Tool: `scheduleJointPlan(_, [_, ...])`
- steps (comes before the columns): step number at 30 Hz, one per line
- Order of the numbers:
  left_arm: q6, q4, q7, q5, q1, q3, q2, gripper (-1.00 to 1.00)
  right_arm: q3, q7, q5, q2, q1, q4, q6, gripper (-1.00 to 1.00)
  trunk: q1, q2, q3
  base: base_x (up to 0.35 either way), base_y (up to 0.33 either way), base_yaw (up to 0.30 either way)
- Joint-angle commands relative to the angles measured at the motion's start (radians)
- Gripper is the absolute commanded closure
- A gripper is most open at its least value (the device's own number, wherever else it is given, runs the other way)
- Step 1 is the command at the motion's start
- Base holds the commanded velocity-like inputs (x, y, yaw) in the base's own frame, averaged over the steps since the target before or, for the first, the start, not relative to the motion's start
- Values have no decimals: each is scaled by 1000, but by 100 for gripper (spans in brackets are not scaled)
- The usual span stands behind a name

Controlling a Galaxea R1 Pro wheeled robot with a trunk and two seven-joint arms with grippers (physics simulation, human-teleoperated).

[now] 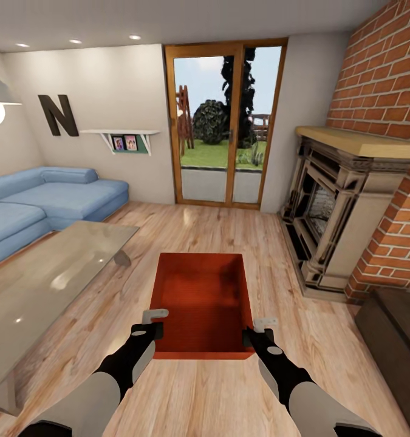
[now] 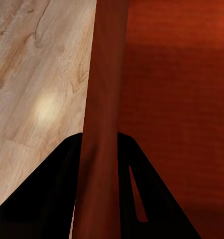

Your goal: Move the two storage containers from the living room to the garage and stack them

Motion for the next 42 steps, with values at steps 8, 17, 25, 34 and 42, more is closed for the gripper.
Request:
scheduleJointPlan(8, [8,0,26,21,-1,67,1,100,-26,-17,14,1,-1,-3,-43,100,0,-1,11,0,0,0])
scheduleJointPlan(17, [8,0,26,21,-1,67,1,100,-26,-17,14,1,-1,-3,-43,100,0,-1,25,0,0,0])
scheduleJointPlan(25, [8,1,26,21,-1,67,0,100,-26,-17,13,1,-1,-3,-43,100,0,-1,37,0,0,0])
scheduleJointPlan(34, [8,0,26,20,0,67,1,100,-26,-17,13,1,-1,-3,-43,100,0,-1,51,0,0,0])
scheduleJointPlan(42, [8,0,26,20,0,67,1,100,-26,-17,12,1,-1,-3,-43,100,0,-1,64,0,0,0])
